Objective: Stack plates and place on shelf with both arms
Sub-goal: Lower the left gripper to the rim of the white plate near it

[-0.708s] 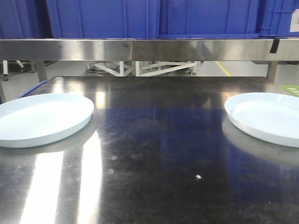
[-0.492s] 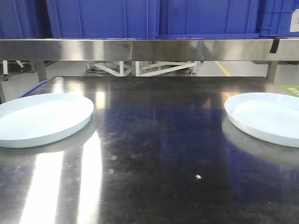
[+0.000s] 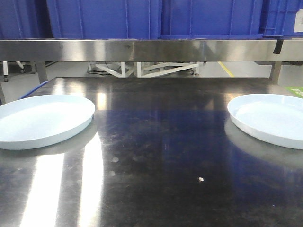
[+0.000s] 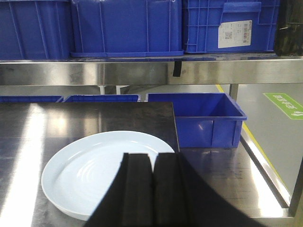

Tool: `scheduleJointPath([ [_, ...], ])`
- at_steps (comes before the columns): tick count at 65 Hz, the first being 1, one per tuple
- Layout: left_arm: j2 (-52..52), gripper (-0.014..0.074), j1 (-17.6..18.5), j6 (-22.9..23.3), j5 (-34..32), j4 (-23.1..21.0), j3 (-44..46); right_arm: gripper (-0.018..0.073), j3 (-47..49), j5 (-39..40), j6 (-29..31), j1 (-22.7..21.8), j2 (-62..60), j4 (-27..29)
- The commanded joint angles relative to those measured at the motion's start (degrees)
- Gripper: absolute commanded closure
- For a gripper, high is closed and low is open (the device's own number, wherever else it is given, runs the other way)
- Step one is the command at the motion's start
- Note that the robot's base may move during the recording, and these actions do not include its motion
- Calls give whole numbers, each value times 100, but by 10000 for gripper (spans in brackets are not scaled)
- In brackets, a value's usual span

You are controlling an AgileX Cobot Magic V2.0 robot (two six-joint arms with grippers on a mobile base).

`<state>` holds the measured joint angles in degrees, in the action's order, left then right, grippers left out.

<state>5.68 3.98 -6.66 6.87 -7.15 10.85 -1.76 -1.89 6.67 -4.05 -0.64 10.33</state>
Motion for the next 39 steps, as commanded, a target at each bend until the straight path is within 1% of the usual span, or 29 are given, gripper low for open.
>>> scheduleJointPath([
  [1, 441, 514, -5, 48, -328, -35, 441, 502, 11, 545, 15, 4, -106, -3],
  [13, 1490, 514, -5, 48, -325, -12, 782, 502, 11, 545, 15, 4, -106, -3],
  [17, 1878, 514, -5, 48, -208, -12, 955, 502, 11, 545, 15, 4, -106, -3],
  [25, 2816, 514, -5, 48, 303, -12, 1459, 502, 11, 545, 15, 4, -106, -3],
  [39, 4441, 514, -5, 48, 1453, -12, 2521, 502, 11, 545, 15, 4, -106, -3],
])
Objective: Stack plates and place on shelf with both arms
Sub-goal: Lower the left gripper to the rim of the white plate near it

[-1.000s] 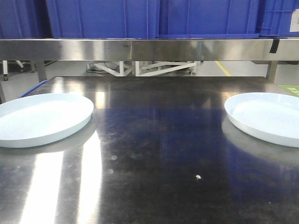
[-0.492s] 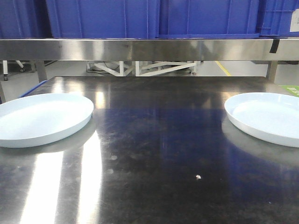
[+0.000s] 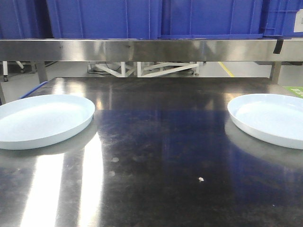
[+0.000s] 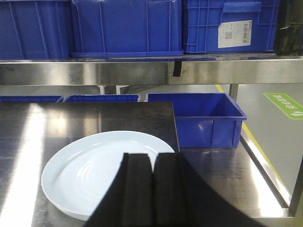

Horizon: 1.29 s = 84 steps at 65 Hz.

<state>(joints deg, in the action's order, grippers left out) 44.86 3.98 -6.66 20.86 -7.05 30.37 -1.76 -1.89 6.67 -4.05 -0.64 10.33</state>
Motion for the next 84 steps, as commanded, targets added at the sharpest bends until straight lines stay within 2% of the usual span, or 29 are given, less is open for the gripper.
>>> scheduleJointPath([
  [1, 634, 514, -5, 48, 125, -23, 674, 502, 11, 545, 15, 4, -106, -3],
  [9, 1592, 514, -5, 48, 737, -72, 1351, 502, 11, 545, 15, 4, -106, -3],
  [18, 2653, 514, -5, 48, 1079, 37, 2151, 502, 11, 545, 15, 4, -106, -3],
  [38, 4665, 514, -5, 48, 2789, 36, 3812, 502, 11, 540, 15, 4, -106, -3],
  [46, 5191, 514, -18, 48, 3408, 36, 4493, 502, 11, 540, 15, 4, -106, -3],
  [56, 5529, 505, -45, 48, 3726, 49, 4939, 502, 11, 540, 15, 4, -106, -3],
  [64, 5570, 421, -85, 48, 3754, 116, 4968, 502, 11, 540, 15, 4, -106, -3],
  [75, 5570, 218, -203, 48, 3754, 116, 4968, 502, 11, 540, 15, 4, -106, -3],
  [84, 5673, 192, -203, 48, 3743, 116, 4968, 502, 11, 540, 15, 4, -106, -3],
])
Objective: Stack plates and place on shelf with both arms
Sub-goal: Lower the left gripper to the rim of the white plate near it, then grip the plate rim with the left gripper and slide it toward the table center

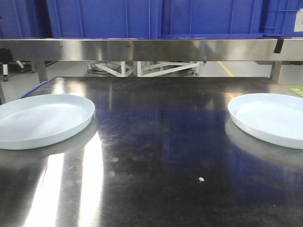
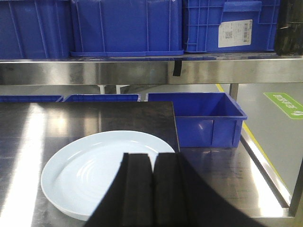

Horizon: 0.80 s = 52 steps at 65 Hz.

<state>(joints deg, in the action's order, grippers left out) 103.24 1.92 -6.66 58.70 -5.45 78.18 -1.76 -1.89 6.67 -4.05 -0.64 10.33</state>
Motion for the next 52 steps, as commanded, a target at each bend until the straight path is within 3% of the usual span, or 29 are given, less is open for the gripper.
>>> scheduleJointPath([
  [1, -142, 192, 3, 48, -40, -44, 187, 502, 11, 540, 15, 4, -106, -3],
  [14, 90, 192, 3, 48, -118, -230, 187, 502, 11, 540, 15, 4, -106, -3],
  [52, 293, 203, 3, 48, -122, -249, 187, 502, 11, 540, 15, 4, -106, -3],
])
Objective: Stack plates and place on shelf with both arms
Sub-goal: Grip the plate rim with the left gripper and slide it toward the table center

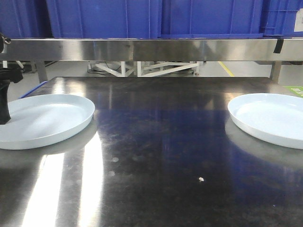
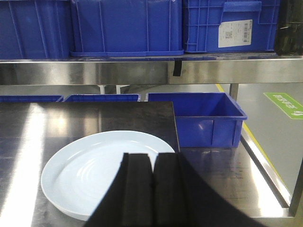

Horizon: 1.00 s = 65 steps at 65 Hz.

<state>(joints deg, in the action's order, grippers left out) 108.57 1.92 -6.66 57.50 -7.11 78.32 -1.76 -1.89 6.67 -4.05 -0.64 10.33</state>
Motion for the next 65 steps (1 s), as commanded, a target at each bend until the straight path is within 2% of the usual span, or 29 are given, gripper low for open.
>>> scheduleJointPath([
  [1, -240, 213, 3, 48, -2, -83, 174, 502, 11, 540, 15, 4, -106, -3],
  [7, -240, 291, 3, 48, 21, -83, 174, 502, 11, 540, 15, 4, -106, -3],
  [17, -287, 521, 3, 48, 44, -83, 184, 502, 11, 540, 15, 4, -106, -3],
  [37, -582, 514, 3, 48, 635, -129, 621, 502, 11, 540, 15, 4, -106, -3],
  [46, -669, 514, 17, 48, 1022, -585, 935, 502, 11, 540, 15, 4, -106, -3],
  [52, -705, 514, 118, 38, 1036, -929, 1056, 502, 11, 540, 15, 4, -106, -3],
  [65, -714, 514, 613, 26, 843, -1855, 1095, 502, 11, 540, 15, 4, -106, -3],
])
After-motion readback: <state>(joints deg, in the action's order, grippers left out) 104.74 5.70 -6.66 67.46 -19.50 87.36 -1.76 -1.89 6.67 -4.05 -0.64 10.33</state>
